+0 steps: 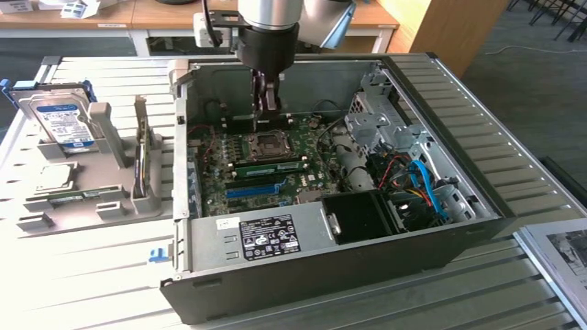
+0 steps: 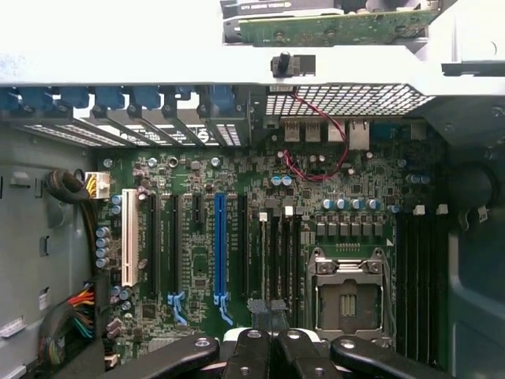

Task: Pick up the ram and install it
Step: 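Press down the ram until it locks into place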

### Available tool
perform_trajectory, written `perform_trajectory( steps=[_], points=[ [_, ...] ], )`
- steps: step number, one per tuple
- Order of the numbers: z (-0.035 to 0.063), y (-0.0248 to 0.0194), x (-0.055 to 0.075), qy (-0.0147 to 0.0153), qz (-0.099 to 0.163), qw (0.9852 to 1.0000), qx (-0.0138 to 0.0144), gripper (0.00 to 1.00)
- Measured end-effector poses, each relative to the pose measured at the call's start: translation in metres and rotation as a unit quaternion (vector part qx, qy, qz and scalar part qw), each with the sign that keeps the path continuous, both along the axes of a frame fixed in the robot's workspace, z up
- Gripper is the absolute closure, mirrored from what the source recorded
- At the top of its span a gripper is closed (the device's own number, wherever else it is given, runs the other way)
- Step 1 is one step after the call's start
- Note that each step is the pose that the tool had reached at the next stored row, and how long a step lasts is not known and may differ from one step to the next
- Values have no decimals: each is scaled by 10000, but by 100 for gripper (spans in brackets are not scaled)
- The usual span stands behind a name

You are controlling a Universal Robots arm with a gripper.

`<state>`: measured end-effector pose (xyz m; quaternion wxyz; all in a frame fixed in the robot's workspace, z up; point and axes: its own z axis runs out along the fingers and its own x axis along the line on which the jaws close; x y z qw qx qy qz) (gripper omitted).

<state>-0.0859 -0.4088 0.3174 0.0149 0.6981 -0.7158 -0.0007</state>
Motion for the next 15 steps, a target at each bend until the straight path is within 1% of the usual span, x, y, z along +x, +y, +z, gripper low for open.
perform_trajectory(
  steps=[6,15],
  points=[
    [-1,0,88,-1,0,10000,1,90],
    [-1,0,179,-1,1,10000,1,90]
  ],
)
